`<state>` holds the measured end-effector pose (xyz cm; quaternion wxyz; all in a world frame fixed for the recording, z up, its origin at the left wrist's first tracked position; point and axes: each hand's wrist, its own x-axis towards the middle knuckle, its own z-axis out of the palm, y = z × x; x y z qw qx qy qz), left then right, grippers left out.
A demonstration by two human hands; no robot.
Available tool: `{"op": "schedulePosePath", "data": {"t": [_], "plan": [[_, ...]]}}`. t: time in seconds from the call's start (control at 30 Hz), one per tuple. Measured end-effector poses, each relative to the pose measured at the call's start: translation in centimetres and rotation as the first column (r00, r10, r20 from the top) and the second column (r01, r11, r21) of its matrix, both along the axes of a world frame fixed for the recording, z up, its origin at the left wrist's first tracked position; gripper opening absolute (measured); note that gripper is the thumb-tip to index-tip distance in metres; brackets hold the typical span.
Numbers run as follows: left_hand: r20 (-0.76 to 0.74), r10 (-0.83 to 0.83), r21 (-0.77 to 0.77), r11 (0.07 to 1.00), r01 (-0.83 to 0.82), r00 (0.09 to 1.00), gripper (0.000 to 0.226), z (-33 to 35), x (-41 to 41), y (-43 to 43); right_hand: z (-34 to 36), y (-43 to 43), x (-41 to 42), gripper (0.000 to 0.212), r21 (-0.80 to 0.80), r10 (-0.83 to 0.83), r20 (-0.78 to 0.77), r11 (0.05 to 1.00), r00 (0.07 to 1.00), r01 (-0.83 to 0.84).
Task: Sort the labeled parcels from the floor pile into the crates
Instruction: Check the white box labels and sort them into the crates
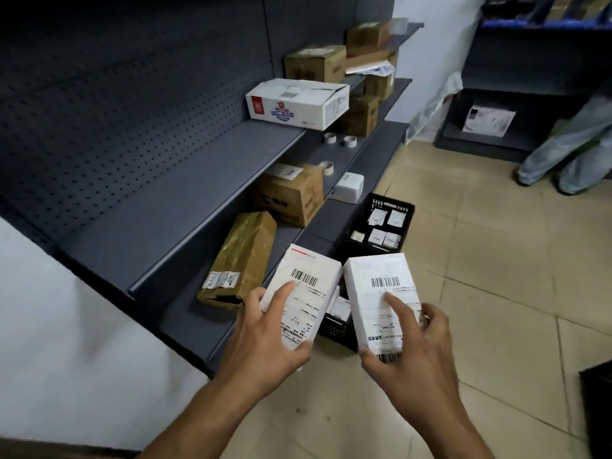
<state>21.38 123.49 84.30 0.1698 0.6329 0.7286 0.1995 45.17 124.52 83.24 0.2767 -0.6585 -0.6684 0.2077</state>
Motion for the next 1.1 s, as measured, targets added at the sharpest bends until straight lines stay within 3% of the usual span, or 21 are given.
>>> {"op": "schedulePosePath", "data": {"t": [0.1, 0.27, 0.6, 0.87, 1.1], "plan": [[-0.068, 0.054, -0.010, 0.998, -0.054, 0.996, 0.096, -0.2, 0.5, 3.8, 0.1, 4.9, 0.5, 0.091, -0.009, 0.057, 0.045, 0.998, 0.997, -0.057], [-0.040, 0.087, 0.005, 0.996, -0.087, 0.995, 0.096, -1.9, -0.1, 10.7, -0.6, 12.7, 0.3, 0.093, -0.034, 0.119, 0.094, 0.993, 0.988, -0.116], [0.113, -0.079, 0.034, 0.997, 0.075, 0.991, 0.094, -5.9, -2.4, 28.4, -0.9, 24.9, -2.3, 0.096, -0.060, -0.028, 0.257, 0.997, 0.966, 0.045], [0.138, -0.180, 0.064, 0.983, 0.173, 0.974, 0.094, -7.1, -0.9, 39.9, -0.6, 32.4, 1.6, 0.096, -0.043, -0.207, 0.188, 0.975, 0.960, 0.219], [0.120, 0.001, 0.029, 1.000, -0.004, 0.993, 0.091, -10.7, 0.5, 45.1, -5.8, 41.8, 7.1, 0.092, -0.141, -0.142, 0.036, 0.979, 0.989, 0.145]]}}
